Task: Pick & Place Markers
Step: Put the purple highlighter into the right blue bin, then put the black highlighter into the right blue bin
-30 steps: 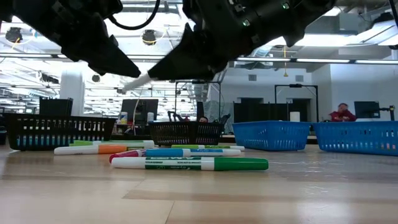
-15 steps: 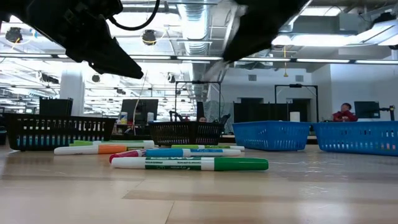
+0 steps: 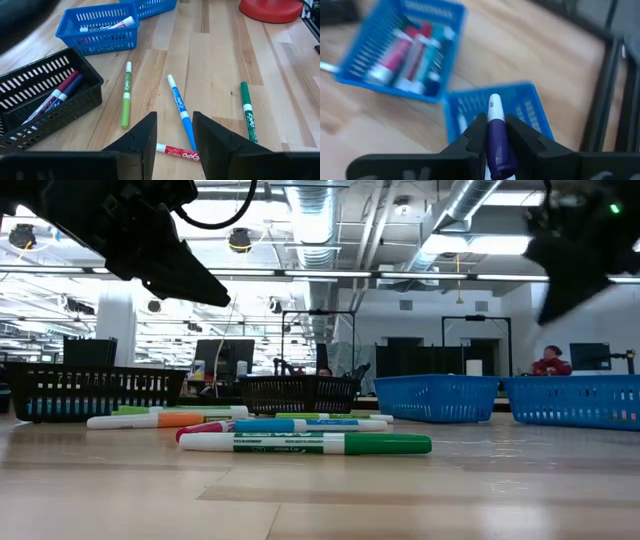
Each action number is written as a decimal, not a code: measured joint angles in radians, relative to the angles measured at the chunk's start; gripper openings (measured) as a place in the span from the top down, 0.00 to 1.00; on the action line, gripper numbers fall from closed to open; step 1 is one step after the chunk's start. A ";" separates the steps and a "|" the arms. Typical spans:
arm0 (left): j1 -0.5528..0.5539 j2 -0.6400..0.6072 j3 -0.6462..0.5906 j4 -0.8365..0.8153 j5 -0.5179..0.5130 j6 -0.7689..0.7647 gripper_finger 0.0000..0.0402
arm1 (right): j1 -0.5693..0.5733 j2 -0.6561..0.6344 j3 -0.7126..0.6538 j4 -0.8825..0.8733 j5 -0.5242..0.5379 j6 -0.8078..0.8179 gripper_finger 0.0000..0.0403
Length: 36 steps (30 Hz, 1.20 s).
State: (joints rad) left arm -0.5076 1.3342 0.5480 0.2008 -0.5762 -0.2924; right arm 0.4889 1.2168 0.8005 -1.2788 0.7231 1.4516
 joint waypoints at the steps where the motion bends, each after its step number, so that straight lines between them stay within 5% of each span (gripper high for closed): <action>1: 0.000 0.000 0.000 0.000 0.000 0.000 0.70 | 0.002 -0.018 -0.030 -0.002 -0.026 0.037 0.88; 6: 0.001 0.000 0.000 0.000 0.000 0.000 0.70 | 0.000 -0.074 -0.141 0.019 -0.122 0.141 0.87; 21: 0.032 0.000 0.000 0.002 0.014 -0.003 0.70 | 0.000 -0.084 -0.167 0.121 -0.121 0.119 0.75; 25: 0.032 0.000 0.000 0.002 0.131 0.001 0.70 | 0.000 -0.084 -0.167 0.121 -0.114 0.119 0.71; 31: 0.016 0.000 -0.008 0.006 0.453 0.002 0.70 | 0.000 -0.084 -0.167 0.148 -0.114 0.118 0.70; 36: -0.061 0.025 -0.042 0.006 0.517 0.003 0.70 | 0.000 -0.084 -0.167 0.193 -0.114 0.063 0.70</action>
State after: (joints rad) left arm -0.5687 1.3592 0.5060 0.2066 -0.0596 -0.2890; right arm 0.4889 1.1332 0.6338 -1.0853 0.6093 1.5144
